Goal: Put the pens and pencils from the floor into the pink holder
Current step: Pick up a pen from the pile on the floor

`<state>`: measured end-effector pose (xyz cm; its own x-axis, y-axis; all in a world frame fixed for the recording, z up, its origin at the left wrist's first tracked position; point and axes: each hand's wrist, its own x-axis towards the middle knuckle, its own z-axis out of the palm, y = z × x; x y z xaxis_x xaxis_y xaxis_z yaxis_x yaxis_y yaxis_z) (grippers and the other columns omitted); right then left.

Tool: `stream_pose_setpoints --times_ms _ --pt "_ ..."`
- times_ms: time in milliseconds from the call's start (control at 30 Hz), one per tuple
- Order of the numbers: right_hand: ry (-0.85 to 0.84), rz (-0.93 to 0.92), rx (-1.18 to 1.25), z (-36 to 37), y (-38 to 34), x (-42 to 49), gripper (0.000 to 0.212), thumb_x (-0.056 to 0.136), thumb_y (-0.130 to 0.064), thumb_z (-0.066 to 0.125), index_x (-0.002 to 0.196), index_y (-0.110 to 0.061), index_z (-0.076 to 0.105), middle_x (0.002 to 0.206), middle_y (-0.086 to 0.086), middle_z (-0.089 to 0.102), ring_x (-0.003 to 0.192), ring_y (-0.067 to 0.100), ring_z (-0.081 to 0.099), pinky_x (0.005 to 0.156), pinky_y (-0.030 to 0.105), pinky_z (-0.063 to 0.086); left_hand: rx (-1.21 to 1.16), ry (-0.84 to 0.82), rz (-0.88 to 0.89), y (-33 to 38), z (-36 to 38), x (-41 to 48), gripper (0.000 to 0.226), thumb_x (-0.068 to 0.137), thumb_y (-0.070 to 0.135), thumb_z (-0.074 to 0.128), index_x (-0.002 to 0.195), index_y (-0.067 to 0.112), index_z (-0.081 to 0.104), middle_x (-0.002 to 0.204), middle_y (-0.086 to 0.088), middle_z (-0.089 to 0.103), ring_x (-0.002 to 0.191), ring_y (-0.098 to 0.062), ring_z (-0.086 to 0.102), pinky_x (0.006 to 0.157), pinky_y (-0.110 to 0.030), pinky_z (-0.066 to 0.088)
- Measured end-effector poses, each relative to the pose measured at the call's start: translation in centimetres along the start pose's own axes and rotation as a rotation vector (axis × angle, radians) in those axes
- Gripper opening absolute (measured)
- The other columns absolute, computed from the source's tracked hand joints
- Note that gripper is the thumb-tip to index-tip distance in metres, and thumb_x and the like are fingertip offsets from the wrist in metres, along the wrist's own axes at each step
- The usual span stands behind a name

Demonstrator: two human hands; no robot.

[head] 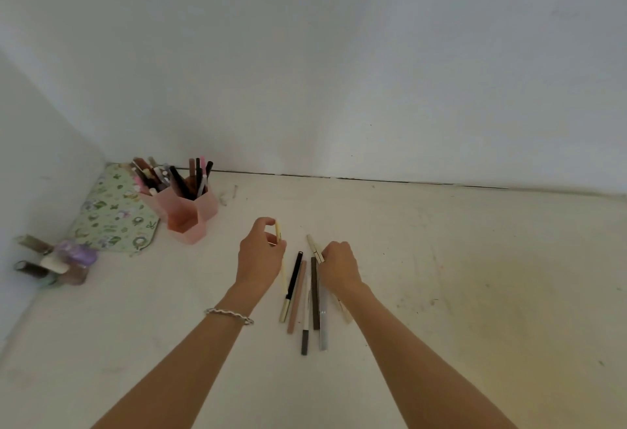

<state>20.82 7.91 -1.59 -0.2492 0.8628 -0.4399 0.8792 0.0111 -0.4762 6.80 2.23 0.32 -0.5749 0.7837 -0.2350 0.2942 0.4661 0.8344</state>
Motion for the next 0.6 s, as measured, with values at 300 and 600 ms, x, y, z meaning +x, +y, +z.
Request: stream_pose_setpoints --times_ms 300,600 --pt "0.244 -0.040 0.671 -5.6 -2.8 2.4 0.045 0.084 -0.003 0.063 0.125 -0.015 0.050 0.086 0.005 0.062 0.073 0.019 0.063 0.061 0.021 0.051 -0.152 0.375 0.222 2.6 -8.1 3.3 0.051 0.091 0.007 0.062 0.138 0.024 0.048 0.087 0.011 0.059 0.074 0.003 0.062 0.068 -0.008 0.049" --pt "0.315 -0.249 1.012 -5.1 -11.3 1.5 0.037 0.088 -0.007 0.064 0.119 -0.020 0.049 0.091 0.004 0.066 0.079 0.022 0.070 0.070 0.025 0.056 0.222 0.569 0.380 1.5 -15.1 8.7 0.035 0.092 0.015 0.059 0.123 0.026 0.045 0.101 -0.004 0.064 0.084 -0.020 0.063 0.077 -0.038 0.053"
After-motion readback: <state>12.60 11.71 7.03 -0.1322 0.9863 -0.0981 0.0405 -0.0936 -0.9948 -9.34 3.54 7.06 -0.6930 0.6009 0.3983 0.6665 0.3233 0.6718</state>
